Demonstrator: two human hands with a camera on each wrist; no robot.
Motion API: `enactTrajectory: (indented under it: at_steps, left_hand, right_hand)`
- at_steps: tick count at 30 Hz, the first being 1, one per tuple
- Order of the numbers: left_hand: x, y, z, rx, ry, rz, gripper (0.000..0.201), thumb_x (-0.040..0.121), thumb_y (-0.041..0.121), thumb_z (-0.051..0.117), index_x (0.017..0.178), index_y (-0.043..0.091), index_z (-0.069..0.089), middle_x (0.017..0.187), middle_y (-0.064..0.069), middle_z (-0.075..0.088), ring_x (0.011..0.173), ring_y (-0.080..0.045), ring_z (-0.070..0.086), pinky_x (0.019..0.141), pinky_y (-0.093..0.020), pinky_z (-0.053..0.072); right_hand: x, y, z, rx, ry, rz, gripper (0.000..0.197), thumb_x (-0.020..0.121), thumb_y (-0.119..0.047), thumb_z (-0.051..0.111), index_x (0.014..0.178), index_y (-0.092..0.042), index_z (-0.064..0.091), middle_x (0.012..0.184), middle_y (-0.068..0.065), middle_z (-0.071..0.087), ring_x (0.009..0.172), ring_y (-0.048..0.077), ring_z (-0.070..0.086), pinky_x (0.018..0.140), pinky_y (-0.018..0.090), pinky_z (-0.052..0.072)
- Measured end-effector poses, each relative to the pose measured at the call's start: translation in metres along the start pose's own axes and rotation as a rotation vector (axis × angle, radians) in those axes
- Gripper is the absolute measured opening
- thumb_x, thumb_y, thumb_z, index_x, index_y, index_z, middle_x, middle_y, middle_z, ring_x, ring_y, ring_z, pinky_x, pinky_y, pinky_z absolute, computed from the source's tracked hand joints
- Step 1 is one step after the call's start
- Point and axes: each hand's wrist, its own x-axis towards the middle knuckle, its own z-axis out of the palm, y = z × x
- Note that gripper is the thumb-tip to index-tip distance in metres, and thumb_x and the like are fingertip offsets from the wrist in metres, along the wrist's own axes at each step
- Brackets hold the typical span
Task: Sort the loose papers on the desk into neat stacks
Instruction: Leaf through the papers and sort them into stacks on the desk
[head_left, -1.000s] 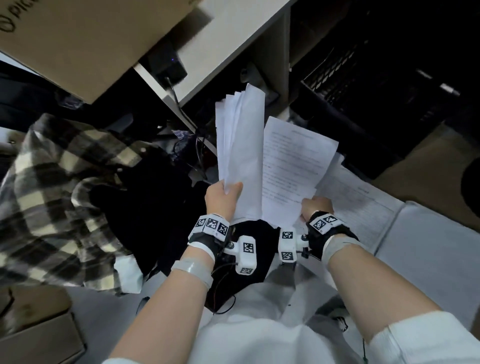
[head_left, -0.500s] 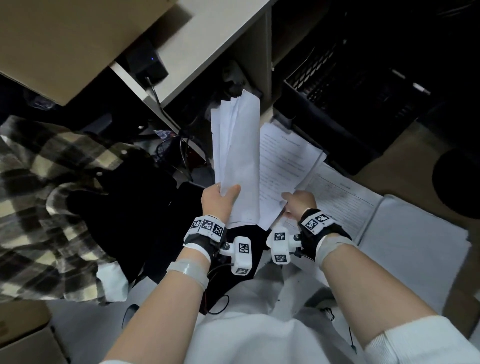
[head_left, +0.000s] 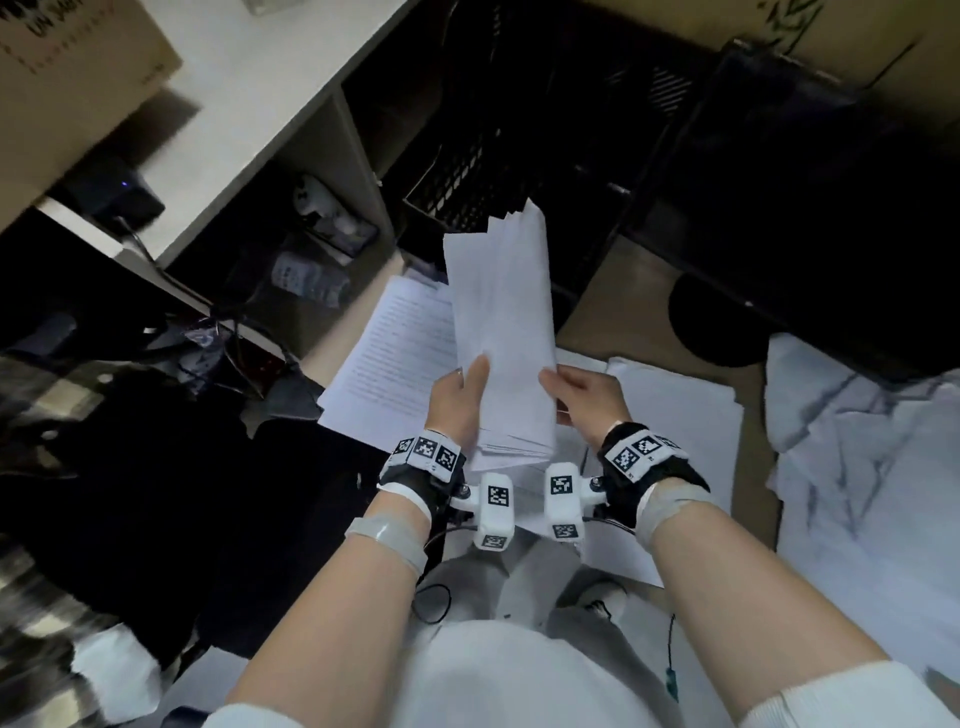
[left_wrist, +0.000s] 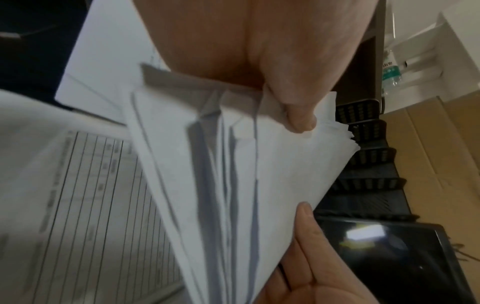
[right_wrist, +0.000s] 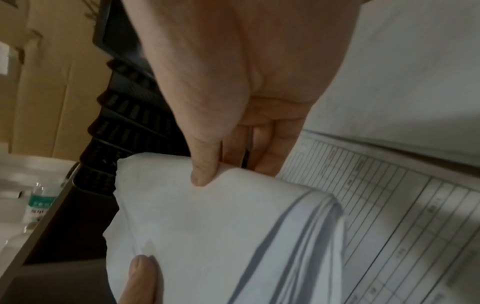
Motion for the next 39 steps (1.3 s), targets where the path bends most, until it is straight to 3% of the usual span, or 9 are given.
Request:
enactTrajectory:
  at_steps: [4,7,11,15,19,22,27,32,39]
  left_hand:
    - [-0.013,-0.003,0.028,-0.090,-0.097,-0.118,0.042,0.099,0.033,0.059,0.110,-0.007,0.068,0.100,-0.017,0.073,0.079,-0.026,0.072,0.063,-0.023,0.057]
    - [-0.022,-0.007,0.049,-0.071,-0.137,-0.127,0.039,0.089,0.040,0.063,0.099,0.003,0.072,0.100,-0.017,0.075,0.094,-0.032,0.072,0.088,-0.040,0.057]
    - [-0.047,-0.007,0.082,0.032,-0.198,-0.096,0.041,0.098,0.041,0.057,0.083,0.004,0.066,0.057,-0.006,0.063,0.040,-0.014,0.056,0.038,-0.019,0.039]
    - [-0.065,-0.013,0.108,-0.054,-0.271,-0.118,0.031,0.097,0.028,0.064,0.111,0.001,0.068,0.094,-0.011,0.077,0.073,-0.016,0.072,0.054,-0.018,0.054]
    - [-0.084,-0.024,0.130,-0.017,-0.241,-0.113,0.027,0.090,0.021,0.073,0.106,-0.001,0.069,0.091,-0.015,0.076,0.073,-0.021,0.074,0.057,-0.025,0.056]
    - [-0.097,-0.027,0.144,0.062,-0.197,-0.080,0.043,0.091,0.038,0.071,0.095,-0.004,0.064,0.067,-0.016,0.059,0.042,-0.025,0.053,0.045,-0.024,0.048]
    - [-0.092,-0.048,0.156,-0.057,-0.158,-0.117,0.087,0.067,0.080,0.068,0.106,0.002,0.063,0.098,-0.015,0.062,0.081,-0.039,0.062,0.077,-0.053,0.050]
    - [-0.099,-0.028,0.157,-0.087,-0.104,-0.154,0.055,0.097,0.054,0.051,0.101,0.002,0.069,0.105,-0.025,0.072,0.099,-0.041,0.070,0.094,-0.054,0.054]
    - [-0.086,-0.021,0.148,-0.141,-0.175,-0.153,0.032,0.097,0.024,0.060,0.107,-0.006,0.066,0.109,-0.031,0.069,0.103,-0.048,0.067,0.094,-0.056,0.054]
  right_hand:
    - [-0.012,0.010,-0.032,0.058,0.067,0.004,0.018,0.097,-0.016,0.060,0.111,-0.013,0.071,0.091,0.002,0.071,0.073,0.011,0.066,0.063,0.020,0.056]
    - [-0.019,0.020,-0.054,0.007,0.088,-0.074,0.034,0.093,-0.009,0.060,0.115,-0.035,0.066,0.101,-0.008,0.072,0.092,0.013,0.068,0.088,0.036,0.057]
    - [-0.035,0.022,-0.081,-0.125,-0.032,-0.159,0.059,0.085,-0.013,0.069,0.138,-0.032,0.052,0.120,-0.015,0.066,0.107,0.007,0.064,0.103,0.040,0.050]
    - [-0.053,0.024,-0.109,-0.171,-0.239,-0.157,0.096,0.073,-0.028,0.086,0.151,-0.029,0.030,0.134,-0.010,0.059,0.115,0.005,0.061,0.102,0.032,0.050]
    - [-0.057,0.039,-0.138,-0.294,-0.271,-0.114,0.128,0.057,-0.047,0.090,0.157,-0.036,0.010,0.151,-0.012,0.041,0.131,0.008,0.049,0.110,0.035,0.043]
    - [-0.057,0.048,-0.155,-0.334,-0.231,-0.133,0.118,0.062,-0.040,0.086,0.156,-0.033,0.016,0.151,-0.011,0.042,0.129,0.009,0.050,0.109,0.036,0.044]
    - [-0.055,0.055,-0.171,-0.321,-0.156,-0.184,0.101,0.064,-0.046,0.080,0.152,-0.032,0.032,0.141,-0.012,0.055,0.121,0.008,0.059,0.104,0.039,0.049]
    - [-0.056,0.051,-0.171,-0.207,-0.104,-0.228,0.066,0.078,-0.027,0.076,0.140,-0.029,0.053,0.123,-0.013,0.068,0.109,0.006,0.066,0.100,0.037,0.052]
    - [-0.051,0.040,-0.158,-0.084,0.072,-0.234,0.023,0.083,-0.014,0.076,0.103,-0.022,0.072,0.099,-0.006,0.075,0.093,0.011,0.072,0.092,0.036,0.056]
